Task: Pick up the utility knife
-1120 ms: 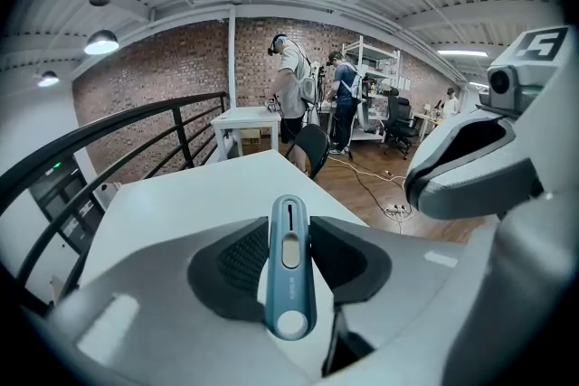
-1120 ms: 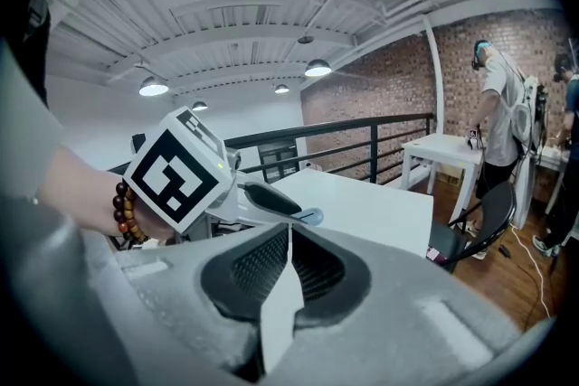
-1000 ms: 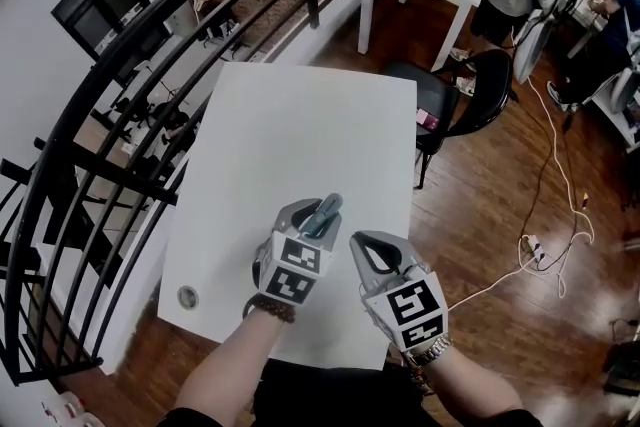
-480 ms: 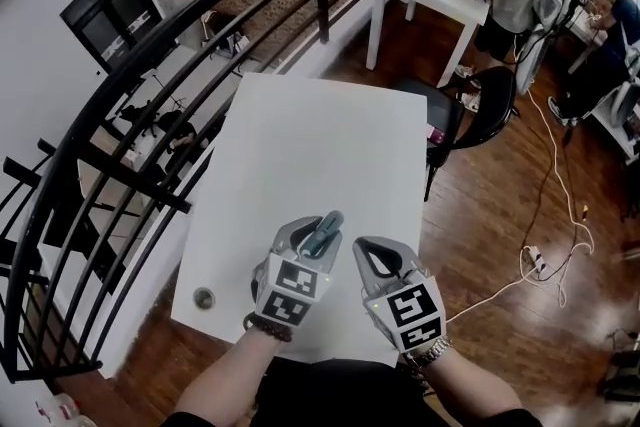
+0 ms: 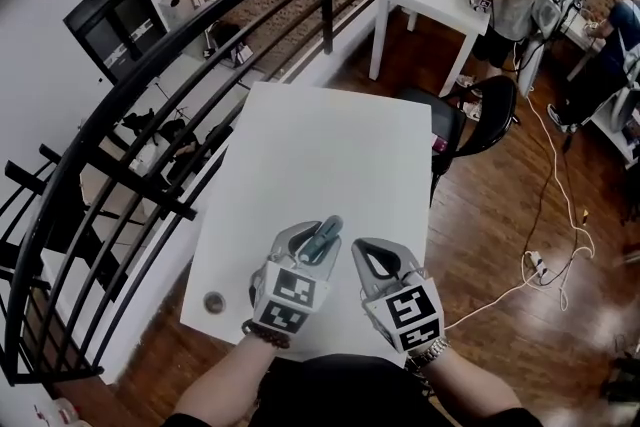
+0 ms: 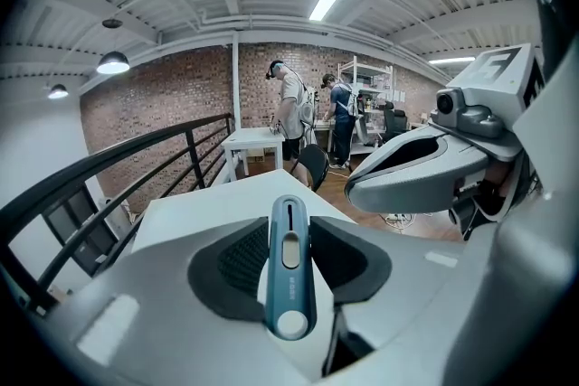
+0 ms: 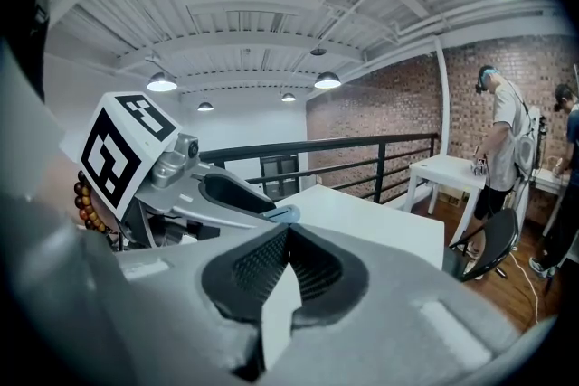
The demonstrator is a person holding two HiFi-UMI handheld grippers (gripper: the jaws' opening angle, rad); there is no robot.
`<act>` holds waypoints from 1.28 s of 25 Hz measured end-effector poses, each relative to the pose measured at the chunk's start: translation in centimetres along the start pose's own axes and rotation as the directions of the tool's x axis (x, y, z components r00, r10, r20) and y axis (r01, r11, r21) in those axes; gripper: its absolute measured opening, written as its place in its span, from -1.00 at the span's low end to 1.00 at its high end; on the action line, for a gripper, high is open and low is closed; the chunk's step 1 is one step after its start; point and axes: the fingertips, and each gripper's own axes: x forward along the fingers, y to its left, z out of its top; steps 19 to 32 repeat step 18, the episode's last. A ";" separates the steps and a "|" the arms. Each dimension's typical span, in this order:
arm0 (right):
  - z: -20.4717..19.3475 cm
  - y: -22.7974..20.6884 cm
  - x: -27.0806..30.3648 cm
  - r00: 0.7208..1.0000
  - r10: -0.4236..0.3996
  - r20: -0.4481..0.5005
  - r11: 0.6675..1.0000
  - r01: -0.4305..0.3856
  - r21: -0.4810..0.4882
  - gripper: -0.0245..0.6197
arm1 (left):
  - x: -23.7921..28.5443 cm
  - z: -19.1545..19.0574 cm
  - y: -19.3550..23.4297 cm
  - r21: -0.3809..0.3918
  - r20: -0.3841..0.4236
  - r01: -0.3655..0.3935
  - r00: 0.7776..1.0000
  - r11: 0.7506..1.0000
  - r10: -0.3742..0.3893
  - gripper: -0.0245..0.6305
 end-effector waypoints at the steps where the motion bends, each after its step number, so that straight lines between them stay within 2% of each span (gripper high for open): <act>1: 0.0 0.1 0.1 1.000 0.000 0.000 1.000 0.000 -0.002 -0.95 | 0.0 0.0 0.1 0.000 0.002 0.000 1.000 1.000 0.000 -0.43; 32: 0.1 1.3 0.2 1.000 -0.003 0.000 1.000 0.003 -0.028 -0.95 | -0.9 -0.2 0.2 0.006 0.020 0.003 1.000 1.000 -0.003 -0.43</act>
